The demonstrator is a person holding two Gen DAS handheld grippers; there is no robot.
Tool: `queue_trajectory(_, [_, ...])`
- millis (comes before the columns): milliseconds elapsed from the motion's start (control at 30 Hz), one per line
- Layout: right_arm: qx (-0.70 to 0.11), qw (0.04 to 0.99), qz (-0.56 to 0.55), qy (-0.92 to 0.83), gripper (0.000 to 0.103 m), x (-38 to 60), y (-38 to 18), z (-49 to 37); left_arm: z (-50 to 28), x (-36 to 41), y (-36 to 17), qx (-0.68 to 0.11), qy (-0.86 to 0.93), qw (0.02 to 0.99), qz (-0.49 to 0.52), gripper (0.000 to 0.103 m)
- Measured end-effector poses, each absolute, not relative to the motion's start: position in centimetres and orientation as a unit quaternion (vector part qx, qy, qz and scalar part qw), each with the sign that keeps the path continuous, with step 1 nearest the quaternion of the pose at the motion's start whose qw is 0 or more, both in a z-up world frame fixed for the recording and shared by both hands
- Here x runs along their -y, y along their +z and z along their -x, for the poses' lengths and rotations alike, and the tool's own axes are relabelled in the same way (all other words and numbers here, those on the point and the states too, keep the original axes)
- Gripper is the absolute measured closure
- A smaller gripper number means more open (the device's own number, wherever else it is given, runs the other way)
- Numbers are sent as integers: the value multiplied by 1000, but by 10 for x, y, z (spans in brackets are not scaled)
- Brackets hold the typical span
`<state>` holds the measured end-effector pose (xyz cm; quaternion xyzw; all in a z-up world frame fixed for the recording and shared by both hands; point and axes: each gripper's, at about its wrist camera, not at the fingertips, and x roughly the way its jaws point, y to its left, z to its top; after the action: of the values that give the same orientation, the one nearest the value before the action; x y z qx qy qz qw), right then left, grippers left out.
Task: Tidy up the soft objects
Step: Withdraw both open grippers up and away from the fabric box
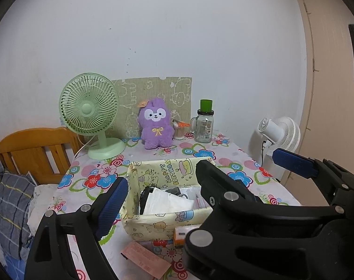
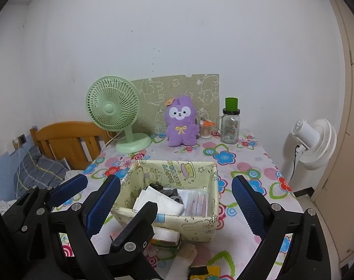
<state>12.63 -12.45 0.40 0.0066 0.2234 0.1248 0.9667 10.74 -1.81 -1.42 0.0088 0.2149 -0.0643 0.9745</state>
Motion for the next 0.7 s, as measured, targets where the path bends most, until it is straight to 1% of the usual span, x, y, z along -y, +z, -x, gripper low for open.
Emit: queue_trajectory(700, [-230,967,-8,112,5,129,-4,-95,-79,21,-21,-221,-51,974,-7,6])
